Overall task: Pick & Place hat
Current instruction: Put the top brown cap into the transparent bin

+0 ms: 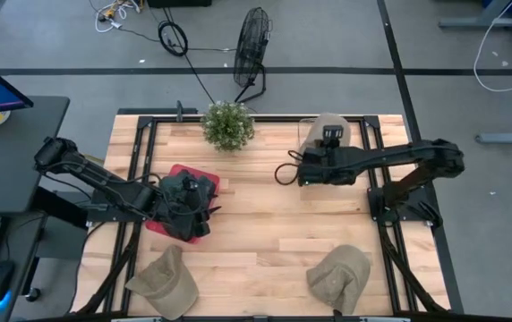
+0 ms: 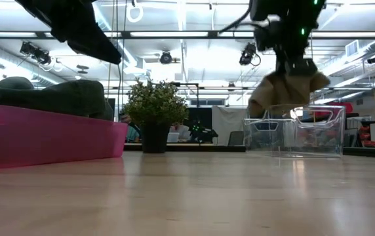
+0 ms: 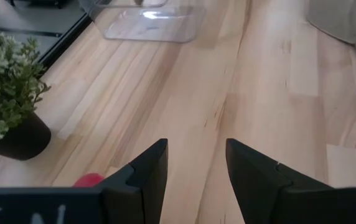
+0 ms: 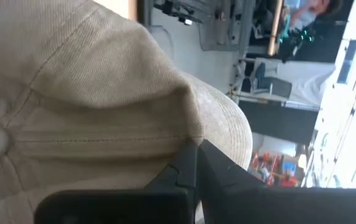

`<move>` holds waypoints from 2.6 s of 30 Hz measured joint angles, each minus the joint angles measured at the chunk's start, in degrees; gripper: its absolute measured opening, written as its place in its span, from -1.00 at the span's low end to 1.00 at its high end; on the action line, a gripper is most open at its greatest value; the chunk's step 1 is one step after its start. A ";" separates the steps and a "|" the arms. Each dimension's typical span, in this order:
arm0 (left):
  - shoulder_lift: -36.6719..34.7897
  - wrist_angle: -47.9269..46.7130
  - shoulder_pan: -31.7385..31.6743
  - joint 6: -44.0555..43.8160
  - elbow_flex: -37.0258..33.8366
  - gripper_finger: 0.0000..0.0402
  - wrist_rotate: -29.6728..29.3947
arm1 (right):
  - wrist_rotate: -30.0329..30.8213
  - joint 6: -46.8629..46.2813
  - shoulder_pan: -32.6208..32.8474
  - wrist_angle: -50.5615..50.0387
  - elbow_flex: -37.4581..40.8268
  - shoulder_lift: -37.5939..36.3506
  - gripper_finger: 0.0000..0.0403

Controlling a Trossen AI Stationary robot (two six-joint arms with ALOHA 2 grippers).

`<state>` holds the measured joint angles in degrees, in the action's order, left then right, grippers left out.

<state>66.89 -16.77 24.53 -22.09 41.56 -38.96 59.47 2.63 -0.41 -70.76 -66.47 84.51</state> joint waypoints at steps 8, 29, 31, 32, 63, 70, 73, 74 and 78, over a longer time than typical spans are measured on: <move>0.00 0.74 0.00 0.26 0.00 -0.18 0.01 | -1.63 19.24 -6.32 23.73 13.47 -1.31 -0.99; 0.00 0.65 0.00 0.27 0.00 -0.18 0.02 | -8.71 2.28 -10.61 18.41 15.26 -1.44 -0.55; 0.00 0.66 0.00 0.33 0.00 -0.18 0.02 | -9.23 -1.49 -9.86 14.99 13.05 -1.56 -0.47; 0.00 0.68 0.00 0.33 0.00 -0.18 0.02 | -9.60 -2.85 -9.45 13.88 11.81 -1.64 -0.44; 0.00 0.62 0.02 0.33 0.00 -0.18 0.04 | -39.19 -1.73 -15.31 30.52 6.20 0.65 -0.30; 0.00 0.59 0.02 0.35 0.00 -0.18 0.04 | -39.09 -5.30 -15.38 23.80 6.20 0.65 -0.60; 0.00 0.59 0.02 0.41 0.00 -0.18 0.04 | -39.11 -6.90 -15.36 20.39 6.20 0.65 -0.80; 0.00 0.59 0.02 0.44 0.00 -0.18 0.04 | -39.07 -7.59 -15.38 19.43 6.20 0.65 -0.87; 0.00 0.59 0.02 0.41 0.00 -0.18 0.04 | -39.05 -9.71 -15.36 17.39 6.22 0.65 -0.96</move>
<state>66.89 -16.19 24.56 -21.67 41.56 -38.92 20.42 -7.08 -15.77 -53.36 -60.25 85.17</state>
